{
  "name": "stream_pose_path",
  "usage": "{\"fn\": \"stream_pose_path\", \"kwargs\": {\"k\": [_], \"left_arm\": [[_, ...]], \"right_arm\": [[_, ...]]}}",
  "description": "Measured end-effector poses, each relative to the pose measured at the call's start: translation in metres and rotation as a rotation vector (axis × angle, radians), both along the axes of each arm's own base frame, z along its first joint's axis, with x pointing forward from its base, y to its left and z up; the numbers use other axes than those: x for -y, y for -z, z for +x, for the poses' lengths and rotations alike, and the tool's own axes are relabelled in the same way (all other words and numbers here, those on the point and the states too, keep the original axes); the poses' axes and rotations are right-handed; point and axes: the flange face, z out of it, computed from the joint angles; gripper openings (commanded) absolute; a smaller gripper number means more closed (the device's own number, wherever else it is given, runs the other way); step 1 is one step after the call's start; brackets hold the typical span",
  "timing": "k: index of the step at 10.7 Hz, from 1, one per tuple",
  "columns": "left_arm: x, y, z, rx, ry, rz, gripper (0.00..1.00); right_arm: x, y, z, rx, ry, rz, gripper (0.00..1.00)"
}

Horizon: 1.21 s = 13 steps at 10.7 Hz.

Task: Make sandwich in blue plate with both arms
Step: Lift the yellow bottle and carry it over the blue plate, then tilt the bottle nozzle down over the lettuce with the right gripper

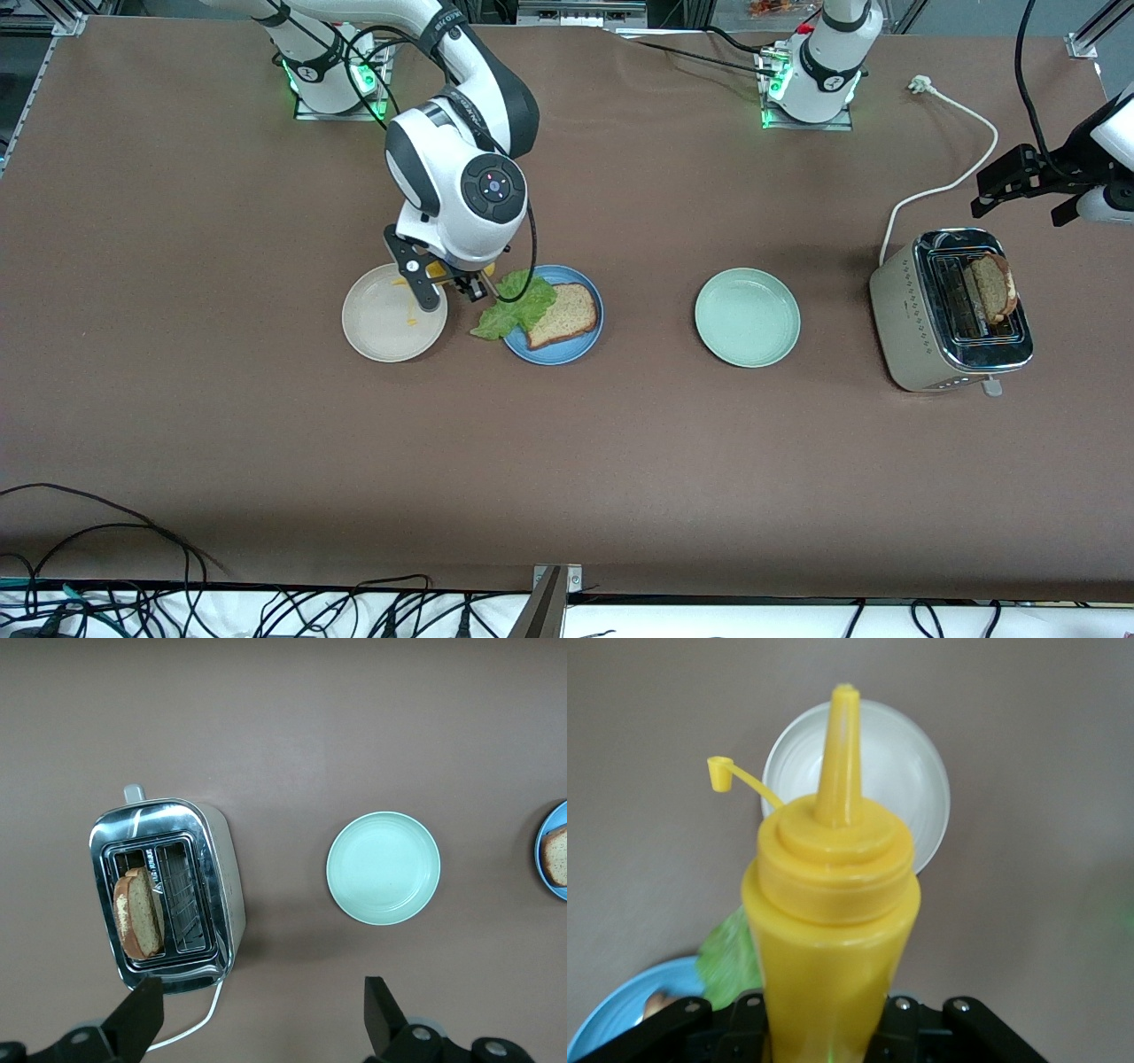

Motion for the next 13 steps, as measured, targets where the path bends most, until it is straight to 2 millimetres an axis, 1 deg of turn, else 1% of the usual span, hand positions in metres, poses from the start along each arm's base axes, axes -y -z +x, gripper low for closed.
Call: {"fn": "stream_pose_path", "kwargs": {"k": [3, 7, 11, 13], "left_arm": [[-0.001, 0.000, 0.000, 0.000, -0.001, 0.000, 1.00], [-0.001, 0.000, 0.000, 0.001, -0.002, 0.000, 1.00], [-0.004, -0.001, 0.000, 0.001, -0.005, 0.007, 1.00], [-0.004, -0.001, 0.000, 0.001, -0.006, 0.007, 1.00]], "right_arm": [[-0.028, 0.003, 0.005, -0.024, 0.076, 0.197, 0.23], [-0.053, 0.006, 0.017, -0.055, 0.246, 0.503, 0.22], [-0.067, 0.022, 0.032, -0.088, 0.436, 0.753, 0.22], [-0.069, 0.029, 0.035, -0.128, 0.486, 0.858, 0.22]]}}
